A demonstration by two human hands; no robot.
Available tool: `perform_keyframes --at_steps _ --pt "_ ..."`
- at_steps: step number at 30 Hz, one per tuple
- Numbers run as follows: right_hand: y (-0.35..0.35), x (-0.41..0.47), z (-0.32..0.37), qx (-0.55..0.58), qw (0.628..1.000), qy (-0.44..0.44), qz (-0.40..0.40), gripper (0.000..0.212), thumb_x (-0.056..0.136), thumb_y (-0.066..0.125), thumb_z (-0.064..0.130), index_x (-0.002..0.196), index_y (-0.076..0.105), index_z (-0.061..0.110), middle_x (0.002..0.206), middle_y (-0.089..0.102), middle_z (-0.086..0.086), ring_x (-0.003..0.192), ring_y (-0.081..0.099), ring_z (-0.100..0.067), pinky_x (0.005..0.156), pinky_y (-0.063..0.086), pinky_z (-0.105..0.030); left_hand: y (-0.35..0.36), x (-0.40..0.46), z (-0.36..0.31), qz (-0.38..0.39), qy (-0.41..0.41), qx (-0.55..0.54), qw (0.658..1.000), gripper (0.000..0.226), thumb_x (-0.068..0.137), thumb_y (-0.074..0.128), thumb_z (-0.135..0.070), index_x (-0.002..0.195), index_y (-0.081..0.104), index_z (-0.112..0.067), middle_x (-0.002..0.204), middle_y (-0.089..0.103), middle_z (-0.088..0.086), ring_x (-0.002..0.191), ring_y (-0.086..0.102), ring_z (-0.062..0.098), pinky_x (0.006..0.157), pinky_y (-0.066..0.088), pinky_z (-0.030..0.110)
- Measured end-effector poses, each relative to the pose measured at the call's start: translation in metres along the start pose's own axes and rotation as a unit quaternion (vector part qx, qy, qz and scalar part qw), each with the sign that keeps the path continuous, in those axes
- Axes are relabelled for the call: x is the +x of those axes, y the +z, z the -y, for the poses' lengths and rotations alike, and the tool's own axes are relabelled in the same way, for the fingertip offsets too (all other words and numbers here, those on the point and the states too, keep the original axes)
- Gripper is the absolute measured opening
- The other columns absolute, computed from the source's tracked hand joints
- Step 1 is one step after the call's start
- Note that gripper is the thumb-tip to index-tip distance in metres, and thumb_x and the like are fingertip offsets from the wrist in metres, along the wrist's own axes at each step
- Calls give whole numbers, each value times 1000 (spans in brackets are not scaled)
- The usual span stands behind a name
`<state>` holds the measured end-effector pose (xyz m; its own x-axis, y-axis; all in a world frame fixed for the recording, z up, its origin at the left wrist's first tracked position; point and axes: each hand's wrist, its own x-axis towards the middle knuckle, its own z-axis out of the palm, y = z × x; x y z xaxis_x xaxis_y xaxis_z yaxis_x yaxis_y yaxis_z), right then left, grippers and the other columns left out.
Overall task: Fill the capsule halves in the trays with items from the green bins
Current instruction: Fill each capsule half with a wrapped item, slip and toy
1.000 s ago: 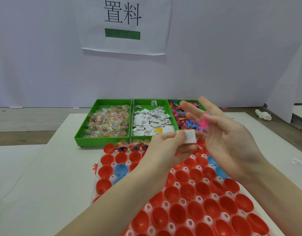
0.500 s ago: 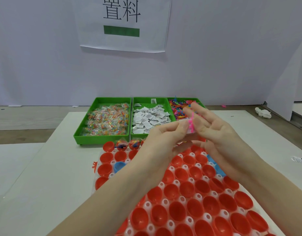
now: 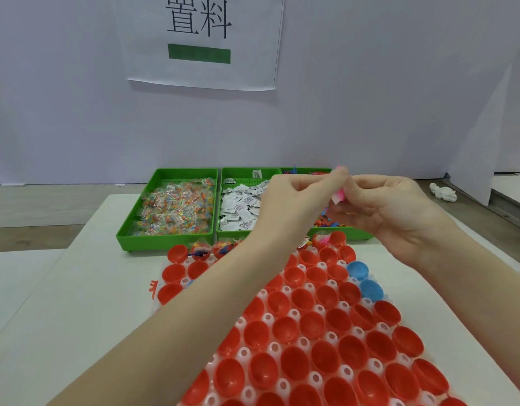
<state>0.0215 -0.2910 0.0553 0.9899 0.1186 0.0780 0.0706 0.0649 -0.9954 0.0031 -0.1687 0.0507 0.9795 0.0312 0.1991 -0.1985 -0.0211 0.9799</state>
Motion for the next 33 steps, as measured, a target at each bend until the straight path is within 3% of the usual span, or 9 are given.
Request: perform_keyframes --at_steps 3,6,10,14,18,22,26,29,33 --pt "-8 -1 0 -185 976 -119 -12 10 83 62 6 89 68 12 69 68 -4 60 64 -12 63 55 -19 -1 7 -1 12 -19 119 993 39 82 63 -46 58 68 -16 71 71 10 69 63 12 71 44 18" --pt "-14 -3 0 -314 930 -190 -4 20 79 68 13 87 64 31 59 66 5 59 61 -3 63 50 -16 -1 9 2 33 -59 80 994 32 85 63 -32 75 70 -3 61 67 8 59 64 10 58 40 15" --pt "-14 -9 -10 -208 962 -173 -36 22 66 66 33 88 66 27 67 71 6 65 67 -3 64 52 -14 4 7 15 21 -50 -22 998 24 87 63 -20 78 72 1 60 67 7 55 65 11 61 52 16" --pt "-12 -12 -19 -87 991 -87 -48 32 75 68 23 105 67 11 85 74 -5 78 71 -16 66 56 -21 20 8 26 -51 -33 -67 996 19 86 64 -21 74 74 -10 72 72 10 75 70 22 81 55 33" --pt "-18 -1 -21 56 998 8 -19 21 78 64 15 97 69 7 87 74 -6 82 71 -15 69 57 -21 31 16 33 -66 -2 -77 995 20 87 63 -25 74 75 -16 76 73 6 85 69 19 85 52 29" --pt "-30 18 -29 93 994 34 -47 12 80 63 3 91 68 4 74 73 -4 70 69 -9 66 56 -18 34 31 44 -55 6 29 998 20 87 63 -32 83 76 -18 84 74 6 92 66 17 84 48 30" --pt "-47 37 -45 -34 994 21 -101 6 79 66 1 84 66 4 62 67 -2 57 62 -7 58 53 -13 28 51 63 8 -8 169 985 36 85 62 -41 108 70 -14 109 69 1 107 60 13 93 45 30" --pt "-60 48 -55 -150 983 14 -104 11 80 67 0 91 66 -1 66 62 -7 54 56 -6 52 49 -10 22 64 79 57 24 339 939 51 82 63 -47 119 62 -12 122 62 3 114 54 19 97 41 34" --pt "-68 55 -62 -331 942 -20 -57 9 77 73 12 85 72 8 73 68 -2 65 59 -8 62 47 -17 23 73 95 103 80 493 860 55 78 57 -61 115 64 -21 116 63 -1 113 50 20 86 26 34"
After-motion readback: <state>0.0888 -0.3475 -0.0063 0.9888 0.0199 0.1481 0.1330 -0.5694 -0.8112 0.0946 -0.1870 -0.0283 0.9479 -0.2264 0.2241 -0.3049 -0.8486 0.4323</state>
